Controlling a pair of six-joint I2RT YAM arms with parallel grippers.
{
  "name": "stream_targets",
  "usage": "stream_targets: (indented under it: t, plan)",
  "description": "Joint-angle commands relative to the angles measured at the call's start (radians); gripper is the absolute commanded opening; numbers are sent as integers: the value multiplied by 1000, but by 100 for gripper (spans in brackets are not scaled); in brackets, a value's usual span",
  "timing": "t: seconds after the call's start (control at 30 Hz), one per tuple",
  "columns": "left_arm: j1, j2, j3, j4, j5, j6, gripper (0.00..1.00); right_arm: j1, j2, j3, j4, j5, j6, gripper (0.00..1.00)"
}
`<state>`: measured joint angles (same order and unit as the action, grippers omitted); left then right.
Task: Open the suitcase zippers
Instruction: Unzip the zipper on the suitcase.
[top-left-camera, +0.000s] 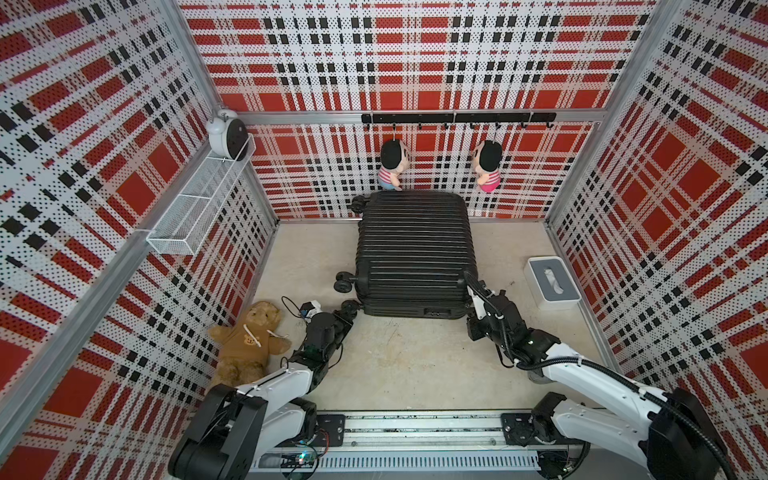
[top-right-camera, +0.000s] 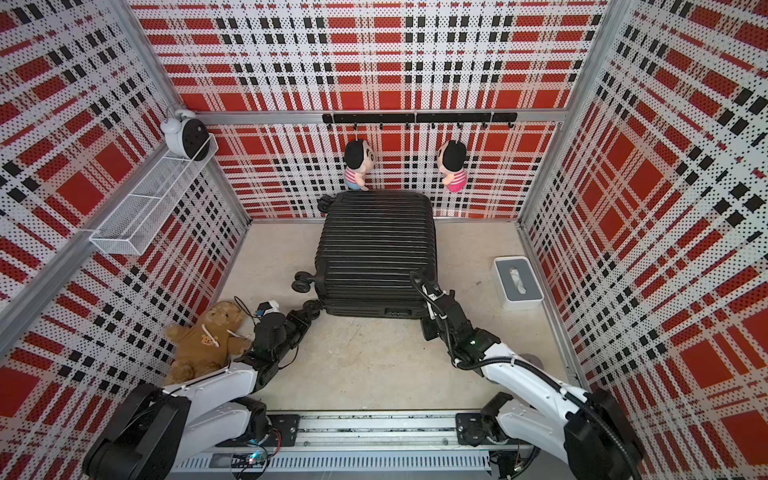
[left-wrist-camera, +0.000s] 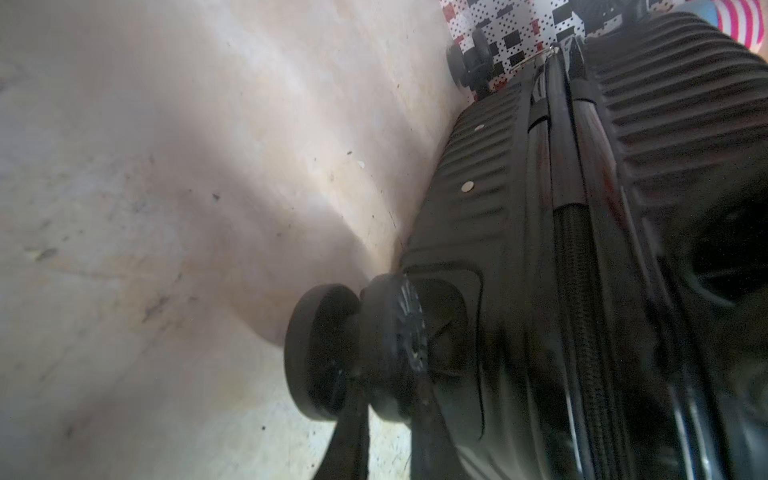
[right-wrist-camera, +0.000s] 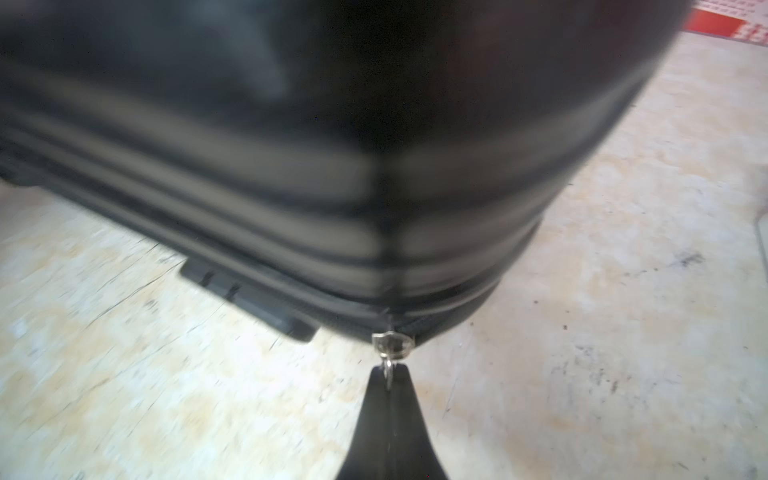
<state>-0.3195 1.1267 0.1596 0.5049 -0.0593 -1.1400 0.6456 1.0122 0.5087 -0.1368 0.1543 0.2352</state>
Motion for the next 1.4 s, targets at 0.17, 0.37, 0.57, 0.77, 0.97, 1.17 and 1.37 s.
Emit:
stream_targets:
  t: [0.17,0.37,0.57,0.77,0.97,1.17,1.37]
  plan:
    - [-56,-8,-5,26,139,105,0,30,-63,-16,22,-151,5,0]
    - [-84,-7,-9,26,126,98,0,93,-33,-8,54,-108,27,0]
    - [-115,-20,-19,26,116,84,0,145,31,22,76,-73,35,0]
    - [-125,-77,-49,2,102,71,0,154,56,37,71,-55,38,0]
    - [0,-194,-5,-193,138,153,17,155,19,32,44,-45,50,0]
    - [293,-183,35,-247,304,233,41,160,43,26,61,-44,57,0]
    - [380,-23,109,-165,404,263,48,161,48,33,56,-43,56,0]
